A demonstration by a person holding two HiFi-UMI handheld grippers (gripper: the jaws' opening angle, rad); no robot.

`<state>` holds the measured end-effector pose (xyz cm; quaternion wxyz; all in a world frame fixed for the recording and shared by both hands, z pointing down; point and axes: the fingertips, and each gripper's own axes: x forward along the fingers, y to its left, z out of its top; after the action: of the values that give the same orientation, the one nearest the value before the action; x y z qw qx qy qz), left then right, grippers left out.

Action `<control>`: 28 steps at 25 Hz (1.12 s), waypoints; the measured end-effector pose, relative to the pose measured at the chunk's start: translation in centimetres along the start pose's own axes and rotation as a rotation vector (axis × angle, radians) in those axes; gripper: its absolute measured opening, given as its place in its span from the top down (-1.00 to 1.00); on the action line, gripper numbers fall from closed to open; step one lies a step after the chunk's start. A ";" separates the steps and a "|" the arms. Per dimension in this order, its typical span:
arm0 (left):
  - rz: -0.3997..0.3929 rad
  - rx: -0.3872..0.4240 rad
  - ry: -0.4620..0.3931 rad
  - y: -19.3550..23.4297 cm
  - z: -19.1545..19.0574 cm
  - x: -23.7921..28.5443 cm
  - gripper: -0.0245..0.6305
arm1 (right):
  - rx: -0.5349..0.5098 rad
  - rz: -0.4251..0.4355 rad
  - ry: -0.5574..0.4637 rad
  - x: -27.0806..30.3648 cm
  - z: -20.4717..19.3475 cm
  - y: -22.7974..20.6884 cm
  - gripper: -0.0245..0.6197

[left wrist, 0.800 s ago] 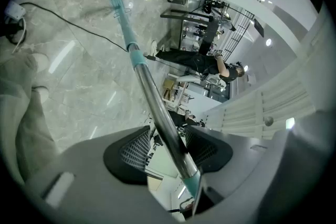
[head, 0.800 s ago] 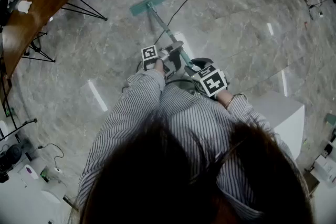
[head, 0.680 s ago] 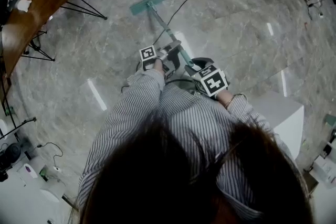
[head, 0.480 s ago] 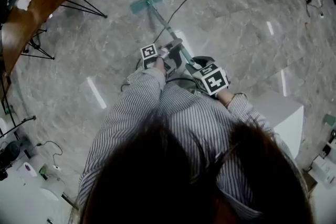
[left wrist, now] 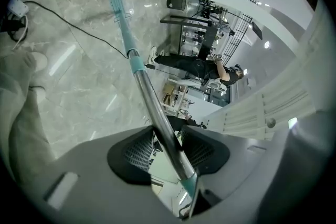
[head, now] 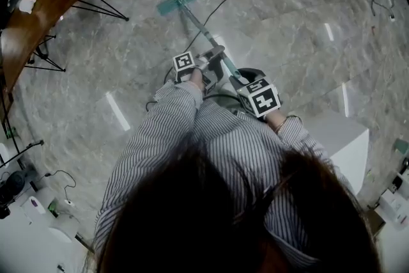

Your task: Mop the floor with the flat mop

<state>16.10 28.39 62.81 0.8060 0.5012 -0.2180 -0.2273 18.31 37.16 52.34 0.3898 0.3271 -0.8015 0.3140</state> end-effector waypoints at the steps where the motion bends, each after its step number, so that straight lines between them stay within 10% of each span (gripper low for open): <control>1: 0.001 0.004 0.011 -0.1 -0.3 0.5 0.42 | 0.001 -0.006 -0.005 -0.3 -0.1 -0.5 0.55; 15: -0.025 -0.010 -0.058 -2.0 4.3 3.0 0.42 | -0.049 0.039 -0.007 1.9 4.1 -2.9 0.53; 28: -0.008 -0.082 -0.039 -9.6 27.8 7.7 0.45 | -0.024 0.045 0.130 16.4 23.8 -7.8 0.53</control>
<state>4.74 0.38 66.26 0.8207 0.4639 -0.2221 -0.2487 6.43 9.92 56.07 0.4379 0.2834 -0.7852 0.3337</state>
